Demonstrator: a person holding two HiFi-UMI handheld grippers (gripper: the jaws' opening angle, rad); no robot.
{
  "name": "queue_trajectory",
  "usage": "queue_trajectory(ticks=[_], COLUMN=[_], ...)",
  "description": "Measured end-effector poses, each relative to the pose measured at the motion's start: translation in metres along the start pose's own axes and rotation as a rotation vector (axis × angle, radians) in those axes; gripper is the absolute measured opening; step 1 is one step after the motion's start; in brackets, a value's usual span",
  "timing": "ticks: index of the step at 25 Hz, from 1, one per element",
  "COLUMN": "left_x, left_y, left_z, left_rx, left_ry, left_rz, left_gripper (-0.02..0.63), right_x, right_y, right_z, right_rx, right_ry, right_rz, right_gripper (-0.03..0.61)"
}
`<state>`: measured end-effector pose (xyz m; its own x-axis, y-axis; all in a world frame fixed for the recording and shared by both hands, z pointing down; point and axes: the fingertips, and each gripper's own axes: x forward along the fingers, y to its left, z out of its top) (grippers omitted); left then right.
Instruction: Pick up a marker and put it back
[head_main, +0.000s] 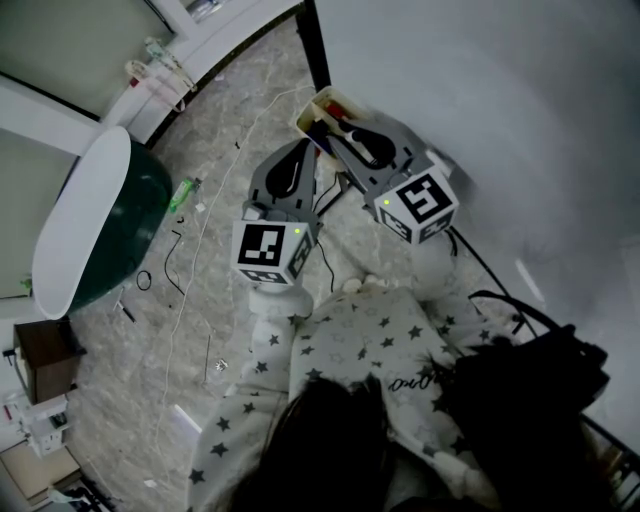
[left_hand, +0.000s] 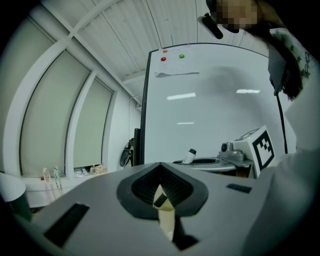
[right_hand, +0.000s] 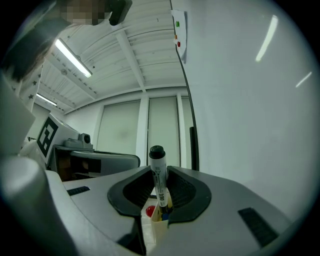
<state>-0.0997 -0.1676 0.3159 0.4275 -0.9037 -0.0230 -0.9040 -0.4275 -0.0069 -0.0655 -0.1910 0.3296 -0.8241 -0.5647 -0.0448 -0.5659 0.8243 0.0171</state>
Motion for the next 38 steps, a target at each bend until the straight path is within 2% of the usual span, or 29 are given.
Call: queue_trajectory(ticks=[17, 38], left_x=[-0.002, -0.002], left_y=[-0.001, 0.001], left_z=[-0.024, -0.03], left_rx=[-0.01, -0.02], left_ry=[0.035, 0.049], left_rz=[0.005, 0.007], left_gripper=[0.0, 0.0], right_x=[0.003, 0.006], right_y=[0.009, 0.019], right_z=[-0.047, -0.055], right_rx=[0.004, -0.035], right_ry=[0.071, 0.099], right_rz=[0.011, 0.022], right_gripper=[0.083, 0.084])
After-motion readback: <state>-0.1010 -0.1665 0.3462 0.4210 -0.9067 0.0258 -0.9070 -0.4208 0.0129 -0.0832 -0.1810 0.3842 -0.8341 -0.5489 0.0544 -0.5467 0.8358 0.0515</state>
